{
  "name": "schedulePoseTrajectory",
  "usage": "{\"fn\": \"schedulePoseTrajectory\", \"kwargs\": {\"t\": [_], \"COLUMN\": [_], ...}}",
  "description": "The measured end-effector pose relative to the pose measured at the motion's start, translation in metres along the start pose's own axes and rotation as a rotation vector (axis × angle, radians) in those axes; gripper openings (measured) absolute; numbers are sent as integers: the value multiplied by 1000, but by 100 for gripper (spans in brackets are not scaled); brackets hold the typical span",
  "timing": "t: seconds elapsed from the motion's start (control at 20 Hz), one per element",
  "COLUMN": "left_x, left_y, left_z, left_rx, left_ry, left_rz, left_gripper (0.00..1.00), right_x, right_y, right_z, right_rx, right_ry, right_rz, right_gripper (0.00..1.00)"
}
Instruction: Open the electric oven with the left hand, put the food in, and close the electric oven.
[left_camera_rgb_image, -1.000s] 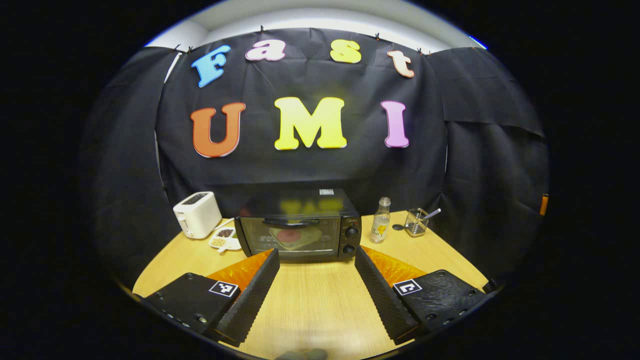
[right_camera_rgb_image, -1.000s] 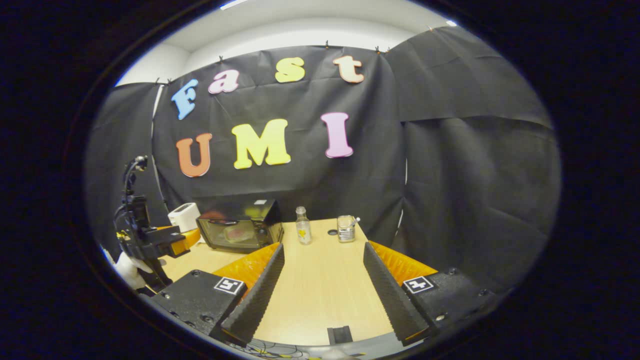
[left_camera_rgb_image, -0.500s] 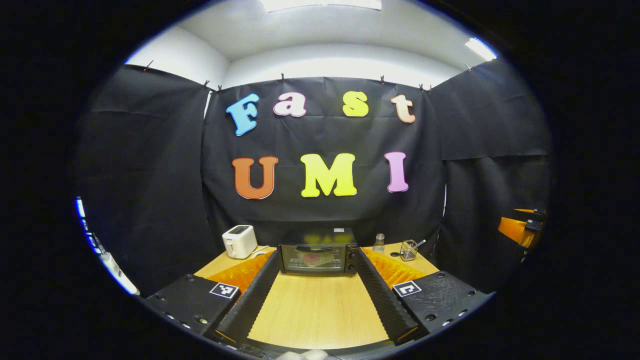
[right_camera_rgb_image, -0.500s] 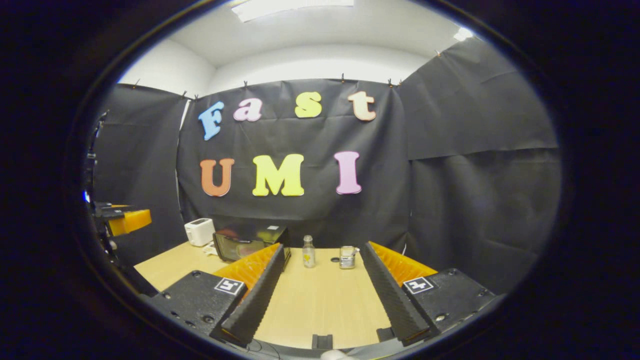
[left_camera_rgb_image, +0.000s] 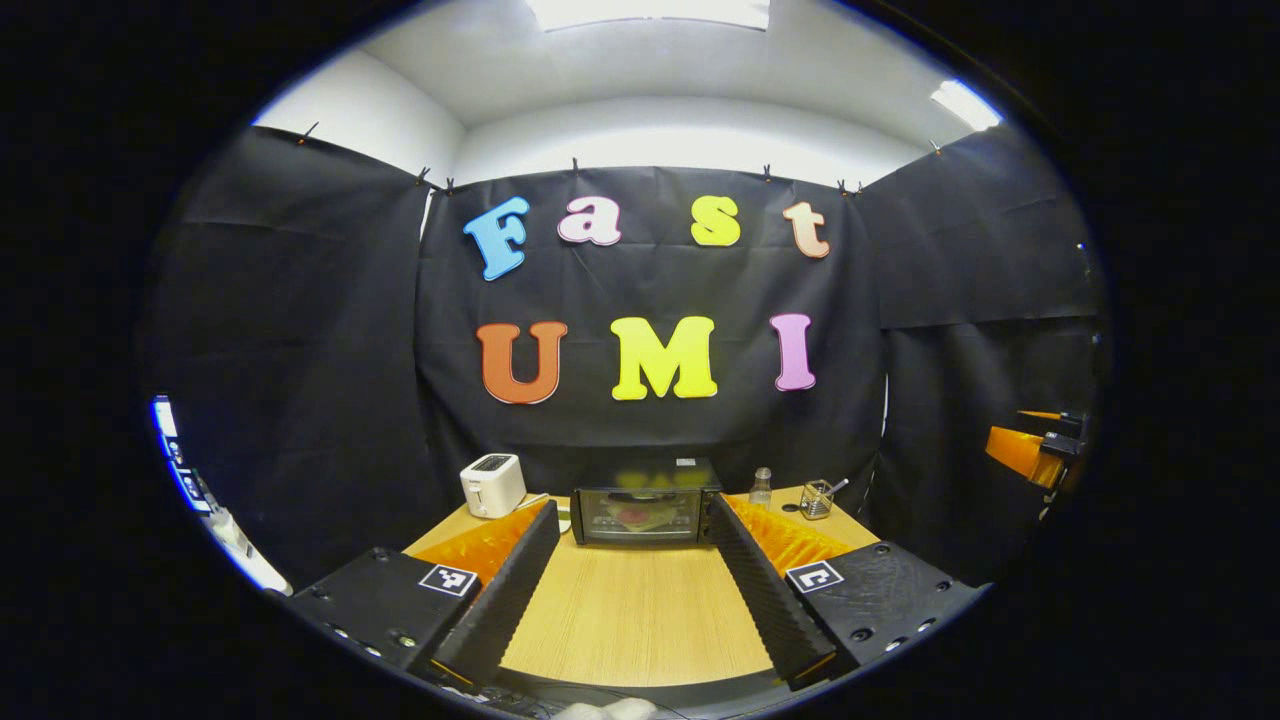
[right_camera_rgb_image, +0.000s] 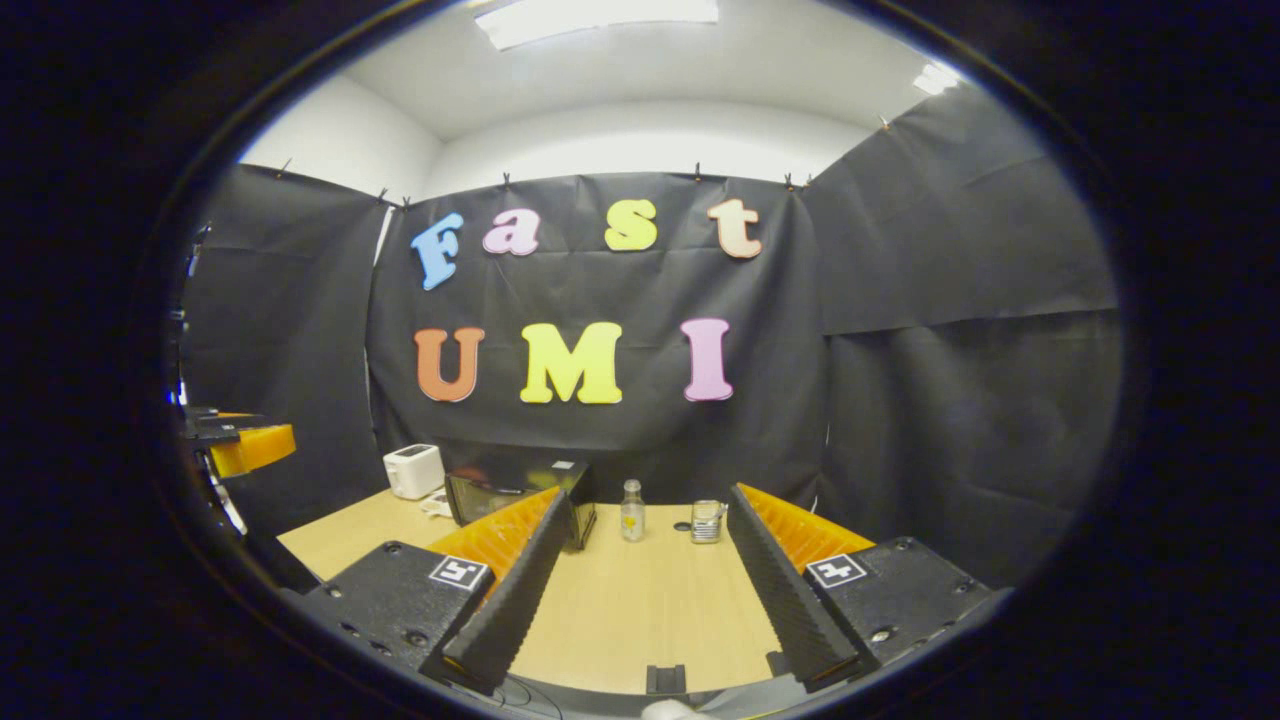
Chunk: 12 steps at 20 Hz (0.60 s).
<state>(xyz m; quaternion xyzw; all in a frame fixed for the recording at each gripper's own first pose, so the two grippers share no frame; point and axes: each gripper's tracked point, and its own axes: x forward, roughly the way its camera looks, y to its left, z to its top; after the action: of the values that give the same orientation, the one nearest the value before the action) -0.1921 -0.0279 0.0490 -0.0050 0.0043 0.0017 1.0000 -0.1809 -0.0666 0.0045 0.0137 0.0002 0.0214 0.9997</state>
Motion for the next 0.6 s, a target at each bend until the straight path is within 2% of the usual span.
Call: {"fn": "schedulePoseTrajectory", "kwargs": {"t": [0.15, 0.2, 0.25, 0.3, 0.35, 0.4, 0.45, 0.6], "left_x": [-3, -3, -4, -4, -4, -3, -3, -2], "left_y": [1, 4, 5, 5, 7, 9, 13, 19], "left_z": [3, 4, 4, 3, 0, -1, 0, 1], "left_rx": [0, 6, 9, 7, 5, 5, 5, -3], "left_ry": [-13, -13, -15, -14, -7, -3, -6, -12], "left_rz": [-22, -24, -29, -37, -41, -44, -44, -48], "left_gripper": [96, 96, 96, 96, 96, 96, 96, 96], "right_x": [-7, -8, -9, -9, -10, -11, -14, -18], "right_y": [11, 12, 15, 15, 17, 18, 19, 28], "right_z": [11, 9, 9, 10, 10, 11, 10, 10], "right_rx": [17, 21, 25, 30, 34, 32, 29, 22], "right_ry": [-16, -12, -9, -7, -6, -6, -5, 0], "right_rz": [-19, -25, -29, -36, -42, -48, -53, -54], "right_gripper": [100, 96, 100, 96, 100, 100, 96, 100]}}
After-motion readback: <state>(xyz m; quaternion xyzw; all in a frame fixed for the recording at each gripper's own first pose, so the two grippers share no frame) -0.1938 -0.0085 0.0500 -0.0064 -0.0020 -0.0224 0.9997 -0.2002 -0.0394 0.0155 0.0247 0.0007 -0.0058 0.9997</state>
